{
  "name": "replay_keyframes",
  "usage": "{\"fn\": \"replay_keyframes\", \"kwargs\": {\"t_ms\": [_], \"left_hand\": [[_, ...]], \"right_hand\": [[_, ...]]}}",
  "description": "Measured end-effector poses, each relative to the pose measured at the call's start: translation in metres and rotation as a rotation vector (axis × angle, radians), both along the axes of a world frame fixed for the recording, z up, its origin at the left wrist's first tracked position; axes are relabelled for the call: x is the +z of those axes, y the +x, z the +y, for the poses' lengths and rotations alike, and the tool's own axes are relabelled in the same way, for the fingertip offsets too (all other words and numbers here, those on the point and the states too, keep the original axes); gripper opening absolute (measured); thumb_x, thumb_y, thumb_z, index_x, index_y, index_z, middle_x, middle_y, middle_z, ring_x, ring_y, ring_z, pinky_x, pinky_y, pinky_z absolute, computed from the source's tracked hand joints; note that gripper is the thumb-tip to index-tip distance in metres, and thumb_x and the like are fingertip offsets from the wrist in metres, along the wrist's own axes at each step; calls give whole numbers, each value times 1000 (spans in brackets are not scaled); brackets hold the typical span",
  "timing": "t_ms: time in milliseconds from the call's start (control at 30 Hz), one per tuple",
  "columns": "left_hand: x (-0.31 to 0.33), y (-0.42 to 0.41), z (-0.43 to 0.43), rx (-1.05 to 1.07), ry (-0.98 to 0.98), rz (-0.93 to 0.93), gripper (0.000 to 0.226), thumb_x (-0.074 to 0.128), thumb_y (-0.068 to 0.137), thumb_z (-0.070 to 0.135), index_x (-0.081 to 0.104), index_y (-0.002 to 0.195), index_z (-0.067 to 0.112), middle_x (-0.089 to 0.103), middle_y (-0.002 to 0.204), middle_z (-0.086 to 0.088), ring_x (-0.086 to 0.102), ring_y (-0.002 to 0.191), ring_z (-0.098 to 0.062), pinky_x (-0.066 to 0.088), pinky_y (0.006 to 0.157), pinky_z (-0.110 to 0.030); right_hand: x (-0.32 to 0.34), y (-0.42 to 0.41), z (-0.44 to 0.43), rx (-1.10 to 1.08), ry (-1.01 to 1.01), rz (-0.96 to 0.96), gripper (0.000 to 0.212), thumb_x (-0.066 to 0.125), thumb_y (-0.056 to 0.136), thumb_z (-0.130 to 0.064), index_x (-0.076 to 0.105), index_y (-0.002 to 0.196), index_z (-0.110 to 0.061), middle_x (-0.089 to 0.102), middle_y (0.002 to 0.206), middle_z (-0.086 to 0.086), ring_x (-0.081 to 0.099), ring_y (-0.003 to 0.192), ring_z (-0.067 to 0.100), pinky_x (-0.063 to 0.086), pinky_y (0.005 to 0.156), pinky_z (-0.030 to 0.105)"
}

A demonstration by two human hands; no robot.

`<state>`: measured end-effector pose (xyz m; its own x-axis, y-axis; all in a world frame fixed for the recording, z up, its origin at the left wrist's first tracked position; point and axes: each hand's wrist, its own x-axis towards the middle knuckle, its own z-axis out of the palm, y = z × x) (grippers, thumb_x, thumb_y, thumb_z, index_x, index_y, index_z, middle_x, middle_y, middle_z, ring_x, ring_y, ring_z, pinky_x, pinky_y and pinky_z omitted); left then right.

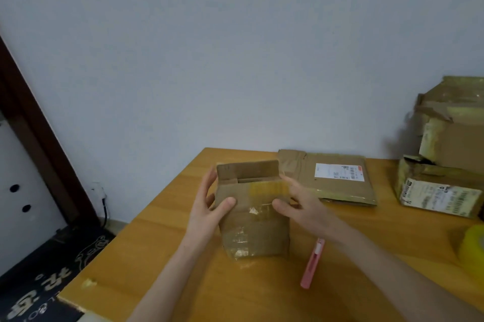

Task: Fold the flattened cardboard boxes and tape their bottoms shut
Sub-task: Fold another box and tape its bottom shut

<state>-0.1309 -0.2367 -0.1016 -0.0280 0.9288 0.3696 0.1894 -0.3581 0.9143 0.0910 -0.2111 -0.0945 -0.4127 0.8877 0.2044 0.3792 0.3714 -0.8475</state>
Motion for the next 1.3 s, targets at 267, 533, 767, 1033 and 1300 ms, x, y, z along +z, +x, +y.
{"fn": "replay_keyframes", "kwargs": {"t_ms": [267,533,767,1033,1300], "left_hand": [[4,35,14,-81,-29,-21,68,72,68,50,47,130,35,55,126,10,59,107,-11,56,78,-28],[6,91,9,-205,12,22,47,70,84,25,49,125,30,54,124,10,59,103,-4,54,75,-23],[8,82,18,-156,61,264,14,66,86,33,63,100,32,50,120,2,49,111,-8,43,75,-3],[5,88,16,-85,110,407,36,43,95,35,43,131,42,45,125,7,42,116,0,35,90,-9],[5,86,18,-91,52,427,29,43,99,25,64,116,36,39,134,9,38,121,-2,35,99,-21]], "right_hand": [[10,32,-12,-165,-66,139,95,75,64,-39,25,144,-32,40,127,-11,45,104,5,44,73,16],[16,91,-38,-271,-24,146,67,76,72,-19,41,127,-34,42,108,-26,48,92,-3,46,60,6],[7,88,-31,-317,216,-278,75,55,74,-70,39,137,-34,25,147,-12,26,131,5,33,102,37],[-7,83,-29,-258,489,-353,75,25,84,-74,25,145,-30,44,139,-9,45,124,12,47,96,41],[2,95,-24,-273,495,-384,74,43,73,-76,62,118,-21,54,126,-5,49,107,4,48,89,28]]}}
